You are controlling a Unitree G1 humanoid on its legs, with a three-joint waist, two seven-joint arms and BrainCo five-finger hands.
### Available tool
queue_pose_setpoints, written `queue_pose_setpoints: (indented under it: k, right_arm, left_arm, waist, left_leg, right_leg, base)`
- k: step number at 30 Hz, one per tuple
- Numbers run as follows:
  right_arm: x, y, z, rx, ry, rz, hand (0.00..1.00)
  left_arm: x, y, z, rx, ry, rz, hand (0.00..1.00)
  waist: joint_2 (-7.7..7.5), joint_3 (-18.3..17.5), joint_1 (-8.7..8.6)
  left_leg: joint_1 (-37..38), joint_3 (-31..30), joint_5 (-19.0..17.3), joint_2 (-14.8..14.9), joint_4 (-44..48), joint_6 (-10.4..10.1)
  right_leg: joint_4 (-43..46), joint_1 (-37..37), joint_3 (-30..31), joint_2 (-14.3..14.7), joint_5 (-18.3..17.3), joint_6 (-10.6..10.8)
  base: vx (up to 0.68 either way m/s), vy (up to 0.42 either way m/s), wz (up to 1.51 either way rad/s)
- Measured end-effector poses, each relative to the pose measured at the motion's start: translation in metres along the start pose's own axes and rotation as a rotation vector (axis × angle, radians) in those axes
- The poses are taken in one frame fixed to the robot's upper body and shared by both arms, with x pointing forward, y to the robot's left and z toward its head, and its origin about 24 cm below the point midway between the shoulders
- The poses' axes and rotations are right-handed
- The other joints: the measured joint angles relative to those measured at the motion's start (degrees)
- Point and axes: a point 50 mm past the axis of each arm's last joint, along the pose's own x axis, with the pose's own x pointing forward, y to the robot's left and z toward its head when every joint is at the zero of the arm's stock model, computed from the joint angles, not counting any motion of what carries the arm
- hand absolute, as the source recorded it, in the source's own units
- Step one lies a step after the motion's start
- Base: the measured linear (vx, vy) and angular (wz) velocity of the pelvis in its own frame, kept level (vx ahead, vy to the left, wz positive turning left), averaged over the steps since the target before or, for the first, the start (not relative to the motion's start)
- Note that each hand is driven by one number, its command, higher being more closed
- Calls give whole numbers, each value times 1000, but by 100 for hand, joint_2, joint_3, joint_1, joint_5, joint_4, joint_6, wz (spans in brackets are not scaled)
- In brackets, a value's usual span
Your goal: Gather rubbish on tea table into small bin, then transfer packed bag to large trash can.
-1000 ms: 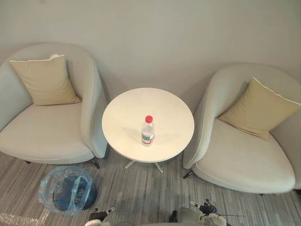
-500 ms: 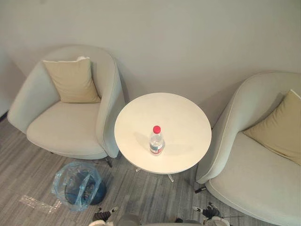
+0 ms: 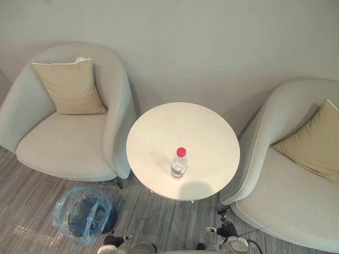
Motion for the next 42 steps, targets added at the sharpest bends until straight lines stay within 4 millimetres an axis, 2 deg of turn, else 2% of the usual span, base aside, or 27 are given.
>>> queue_pose_setpoints:
  k: [5, 10, 15, 25, 29, 35, 37, 39, 42]
  right_arm:
    - [-13, -16, 28, -156, -196, 39, 0]
    - [-18, -11, 49, -194, -316, 118, 0]
    - [-19, -3, 75, -221, -438, 157, 0]
    - [-10, -2, 123, -252, -607, 68, 0]
    - [-6, 3, 140, -212, -650, 36, 0]
    - [4, 10, 150, -197, -639, 38, 0]
    - [5, 11, 155, -191, -654, 40, 0]
    - [5, 12, 168, -186, -692, 31, 0]
    - [8, 12, 178, -150, -707, 16, 0]
  left_arm:
    - [-1, 0, -6, 61, 3, -15, 0]
    - [-1, 1, -8, 111, 1, -40, 0]
    - [-2, 4, -12, 147, -6, -50, 0]
    - [-2, 4, -9, 147, -21, -47, 0]
    - [-1, 4, -4, 145, -37, -43, 0]
    - [-1, 4, 1, 141, -55, -24, 0]
    - [-1, 5, 2, 139, -59, -20, 0]
    - [-1, 5, 3, 134, -63, -5, 0]
    - [-1, 4, 4, 122, -61, -5, 0]
  waist:
    - [-5, -53, -16]
    - [-8, -53, -14]
    - [-74, -64, 4]
    - [-43, 40, 51]
    - [-33, 142, 117]
    - [-62, 405, 310]
    - [-68, 421, 326]
    - [-57, 578, 366]
    - [-40, 651, 448]
  left_leg:
    - [-76, -192, 0, -1, -3, 1]
    - [-75, -438, 12, -25, -143, -18]
    - [-59, -518, 157, -91, -349, -36]
    - [-168, -784, 298, -117, -505, -87]
    - [-349, -865, 320, -137, -487, -68]
    - [-411, -1026, 325, -155, -476, -64]
    - [-570, -1118, 324, -169, -407, -63]
    - [-630, -1172, 324, -173, -359, -62]
    - [-780, -1232, 325, -182, -305, -64]
  right_leg:
    - [-247, 11, 45, 46, 184, -27]
    - [-363, -9, 48, 68, 332, -12]
    - [-429, -44, 46, 25, 453, -1]
    - [-428, -132, -124, 29, 477, 4]
    - [-427, -238, -179, 26, 478, 4]
    - [-427, -226, -305, 24, 478, 3]
    - [-426, -302, -380, 19, 479, 3]
    - [-426, -311, -435, 19, 478, 2]
    - [-425, -409, -480, 20, 478, 2]
  base:
    - [-25, -17, -6]
    - [-79, -17, -3]
    - [-83, 1, 3]
    - [-25, -17, 10]
    - [14, 0, 8]
    - [18, 1, 13]
    - [-11, 6, 24]
    - [-11, 6, 15]
    - [-24, 4, 11]
